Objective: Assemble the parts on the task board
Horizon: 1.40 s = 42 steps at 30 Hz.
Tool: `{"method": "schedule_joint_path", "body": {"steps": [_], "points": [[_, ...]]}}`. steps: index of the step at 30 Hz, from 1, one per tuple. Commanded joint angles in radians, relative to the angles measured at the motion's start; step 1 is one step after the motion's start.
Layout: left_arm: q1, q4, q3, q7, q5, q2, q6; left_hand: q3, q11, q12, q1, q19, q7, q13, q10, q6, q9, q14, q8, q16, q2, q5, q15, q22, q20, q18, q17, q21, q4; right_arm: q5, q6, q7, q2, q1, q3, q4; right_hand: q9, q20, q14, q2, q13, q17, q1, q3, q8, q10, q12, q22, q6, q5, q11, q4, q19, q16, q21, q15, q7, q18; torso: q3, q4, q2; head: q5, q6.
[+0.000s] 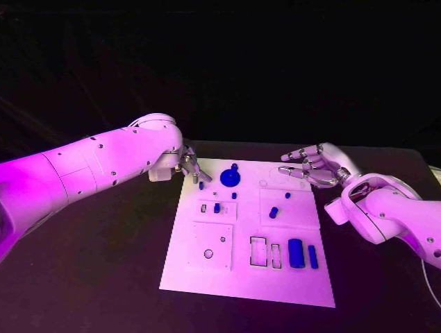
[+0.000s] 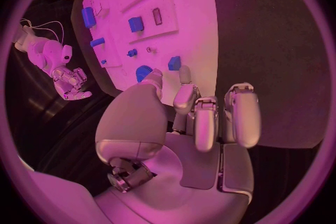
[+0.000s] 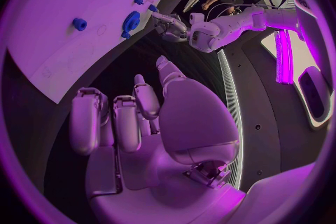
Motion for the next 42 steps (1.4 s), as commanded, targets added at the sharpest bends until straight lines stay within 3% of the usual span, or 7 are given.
{"method": "schedule_joint_path", "body": {"steps": [1, 14, 20, 30, 34, 38, 42], "points": [[-0.005, -0.006, -0.001, 0.012, -0.001, 0.007, 0.02, -0.002, -0.004, 0.004, 0.007, 0.005, 0.0, 0.001, 0.002, 0.006, 0.002, 0.105, 0.006, 0.003, 0.008, 0.003, -0.01, 0.035, -0.004, 0.008, 0.263, 0.003, -0.003, -0.003, 0.013, 0.005, 0.001, -0.001, 0.0, 0.001, 0.001, 0.0, 0.068, 0.009, -0.001, 0.111, -0.003, -0.005, 0.004, -0.006, -0.002, -0.001, 0.004, 0.005, -0.001, -0.001, -0.007, -0.007, -0.004, 0.0, -0.002, 0.004, -0.0006, 0.0, 0.001, -0.002, -0.001], [-0.012, -0.013, -0.001, 0.011, -0.001, 0.015, 0.027, 0.004, -0.008, 0.006, 0.046, 0.007, -0.003, 0.003, 0.004, 0.004, 0.012, 0.105, 0.018, 0.003, 0.02, 0.005, -0.014, 0.038, -0.008, 0.007, 0.263, 0.004, -0.007, -0.003, 0.013, 0.006, 0.002, -0.001, 0.0, 0.001, 0.001, 0.0, 0.068, 0.009, -0.001, 0.111, -0.003, -0.005, 0.004, -0.006, -0.002, -0.001, 0.004, 0.005, -0.001, -0.001, -0.007, -0.007, -0.004, 0.0, -0.002, 0.004, 0.0005, 0.0014, -0.001, -0.002, -0.004], [-0.012, -0.013, -0.001, 0.012, -0.001, 0.015, 0.009, 0.027, -0.011, 0.006, 0.082, 0.007, -0.006, 0.003, 0.005, -0.001, 0.02, 0.105, 0.026, 0.003, 0.044, 0.007, -0.016, 0.04, -0.01, 0.007, 0.263, 0.003, -0.008, -0.003, 0.014, 0.006, 0.002, -0.001, 0.0, 0.001, 0.001, 0.0, 0.068, 0.009, -0.001, 0.111, -0.003, -0.005, 0.004, -0.006, -0.002, -0.001, 0.004, 0.005, -0.001, -0.001, -0.007, -0.007, -0.004, 0.0, -0.002, 0.004, -0.0002, 0.0002, 0.0, -0.002, -0.004], [-0.012, -0.013, -0.001, 0.016, 0.005, 0.016, 0.0, 0.172, -0.02, -0.003, 0.243, 0.007, -0.015, -0.003, -0.002, -0.031, 0.032, 0.105, 0.032, 0.003, 0.08, 0.011, -0.024, 0.04, -0.019, 0.008, 0.263, 0.0, -0.08, -0.003, 0.015, 0.005, 0.002, -0.001, 0.0, 0.001, 0.001, 0.0, 0.068, 0.009, -0.001, 0.111, -0.003, -0.005, 0.004, -0.006, -0.002, -0.001, 0.004, 0.005, -0.001, -0.001, -0.007, -0.007, -0.004, 0.0, -0.002, 0.004, 0.0003, 0.0012, 0.0, -0.003, -0.006], [-0.012, -0.013, -0.001, 0.021, 0.009, 0.015, -0.004, 0.273, -0.015, -0.01, 0.276, 0.006, -0.008, -0.008, -0.005, -0.044, 0.039, 0.105, 0.035, 0.003, 0.065, 0.012, -0.021, 0.041, -0.018, 0.008, 0.263, -0.002, -0.107, -0.003, 0.015, 0.005, 0.002, -0.001, 0.0, 0.001, 0.001, 0.0, 0.068, 0.009, -0.001, 0.111, -0.003, -0.005, 0.004, -0.006, -0.002, -0.001, 0.004, 0.005, -0.001, -0.001, -0.007, -0.007, -0.004, 0.0, -0.002, 0.004, 0.0004, 0.0011, -0.001, -0.003, -0.008], [-0.012, -0.005, -0.001, 0.03, 0.021, 0.009, -0.021, 0.406, -0.012, -0.012, 0.244, 0.006, -0.002, -0.011, 0.0, -0.05, 0.055, 0.105, 0.052, 0.003, 0.015, 0.009, -0.015, 0.043, -0.013, 0.008, 0.263, -0.004, -0.115, -0.003, 0.016, 0.005, 0.001, -0.001, 0.0, 0.001, 0.001, 0.0, 0.068, 0.009, -0.001, 0.111, -0.003, -0.005, 0.004, -0.006, -0.002, -0.001, 0.004, 0.005, -0.001, -0.001, -0.007, -0.007, -0.004, 0.0, -0.002, 0.004, 0.0006, 0.0004, 0.0, -0.004, -0.01], [-0.013, 0.026, -0.001, 0.036, 0.029, -0.009, -0.046, 0.455, -0.012, -0.012, 0.228, 0.006, -0.003, -0.013, 0.001, -0.053, 0.063, 0.105, 0.06, 0.003, -0.006, 0.008, -0.015, 0.043, -0.011, 0.008, 0.263, -0.005, -0.125, -0.003, 0.017, 0.005, 0.001, -0.001, 0.0, 0.0, 0.001, 0.0, 0.068, 0.009, -0.001, 0.111, -0.003, -0.005, 0.004, -0.006, -0.002, -0.001, 0.004, 0.005, -0.001, -0.001, -0.007, -0.007, -0.004, 0.0, -0.002, 0.004, -0.0001, -0.0012, 0.0, -0.003, -0.009]]}}
